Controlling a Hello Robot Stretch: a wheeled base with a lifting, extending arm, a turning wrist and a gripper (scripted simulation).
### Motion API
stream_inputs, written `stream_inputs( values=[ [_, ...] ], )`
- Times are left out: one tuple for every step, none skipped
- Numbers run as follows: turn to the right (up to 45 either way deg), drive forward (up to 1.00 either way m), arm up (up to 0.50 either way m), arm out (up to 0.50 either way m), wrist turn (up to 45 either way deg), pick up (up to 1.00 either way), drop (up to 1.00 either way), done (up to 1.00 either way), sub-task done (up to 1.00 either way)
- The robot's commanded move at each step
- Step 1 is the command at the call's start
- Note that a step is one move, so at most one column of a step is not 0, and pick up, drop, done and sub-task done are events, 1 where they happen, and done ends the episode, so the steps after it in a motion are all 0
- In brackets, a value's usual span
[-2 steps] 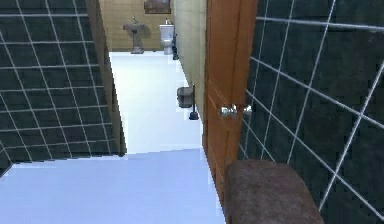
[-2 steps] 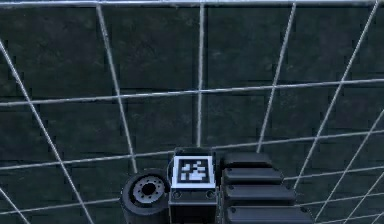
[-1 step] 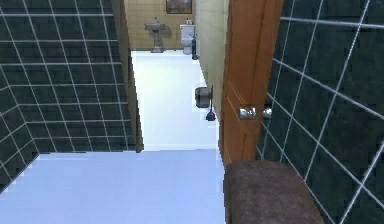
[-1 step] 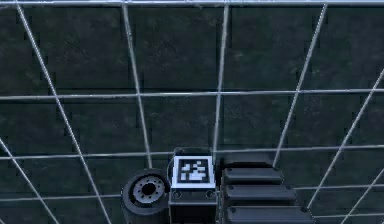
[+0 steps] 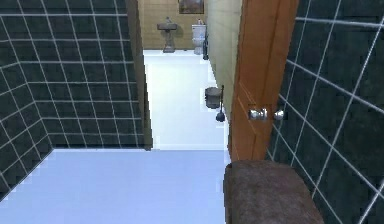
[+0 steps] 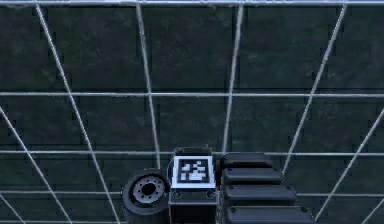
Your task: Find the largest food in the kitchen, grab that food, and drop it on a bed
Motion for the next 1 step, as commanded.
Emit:
stream_inputs(
  values=[
    [0.0, 0.15, 0.00, 0.00, 0.0, 0.00, 0.00, 0.00, 0.00]
  ],
)
